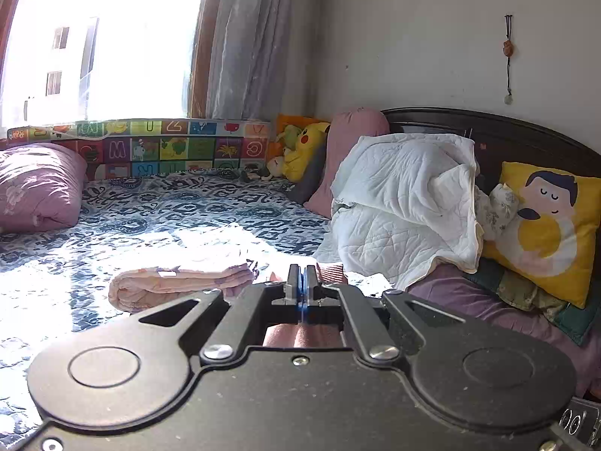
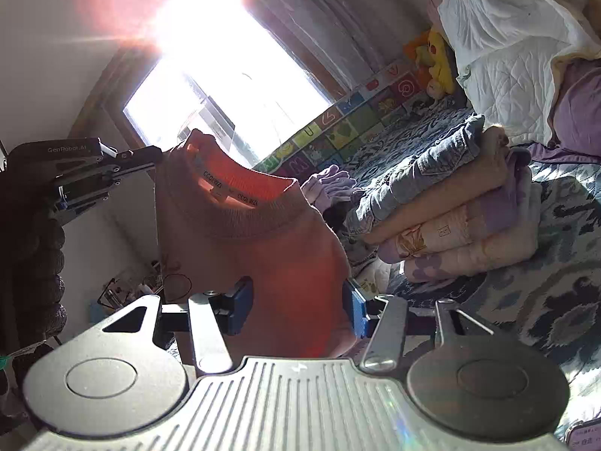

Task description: Fold clothes

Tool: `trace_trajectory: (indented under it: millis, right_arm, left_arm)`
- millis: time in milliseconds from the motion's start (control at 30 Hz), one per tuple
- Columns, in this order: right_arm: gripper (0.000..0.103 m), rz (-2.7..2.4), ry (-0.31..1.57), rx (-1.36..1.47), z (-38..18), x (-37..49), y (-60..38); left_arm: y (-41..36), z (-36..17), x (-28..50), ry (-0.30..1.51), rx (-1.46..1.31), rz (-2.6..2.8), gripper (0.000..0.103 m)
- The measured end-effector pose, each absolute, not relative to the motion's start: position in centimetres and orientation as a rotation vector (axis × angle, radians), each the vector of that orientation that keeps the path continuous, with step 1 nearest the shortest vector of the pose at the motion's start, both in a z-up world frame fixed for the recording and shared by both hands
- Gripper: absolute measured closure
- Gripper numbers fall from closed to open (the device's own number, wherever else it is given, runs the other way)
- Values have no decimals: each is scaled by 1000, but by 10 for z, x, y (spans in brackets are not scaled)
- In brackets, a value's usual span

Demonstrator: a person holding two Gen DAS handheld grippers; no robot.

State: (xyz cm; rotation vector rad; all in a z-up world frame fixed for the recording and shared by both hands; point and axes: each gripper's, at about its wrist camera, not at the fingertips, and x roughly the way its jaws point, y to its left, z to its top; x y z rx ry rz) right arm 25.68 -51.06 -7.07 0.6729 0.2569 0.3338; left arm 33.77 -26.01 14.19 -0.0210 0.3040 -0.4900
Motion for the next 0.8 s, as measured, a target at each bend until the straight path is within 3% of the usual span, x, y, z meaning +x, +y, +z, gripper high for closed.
trace_trajectory:
  millis: [133,233,400,567,733,800]
  right_arm:
    - [49,390,279,691,-74,270,-485]
    - [47,432,303,709,-78,272,-468]
    - [43,472,355,703,-84,270,-450]
    - [43,511,444,689,-100,263,-428]
    - [43,525,556,610,-118,242,-397]
    - [43,520,577,597,-121,235,-386]
  left_arm:
    - [-214,151,311,259,-63,-417,103]
    - [-180,128,269,288,-104,-390,103]
    - [-135,25,184,503,-76,-335,103]
    - [-99,-78,150,732,-160,-269,103]
    - [-74,-110,127,795,-274,-279,103]
    - [-62,-108,121,785,-317,-279,94]
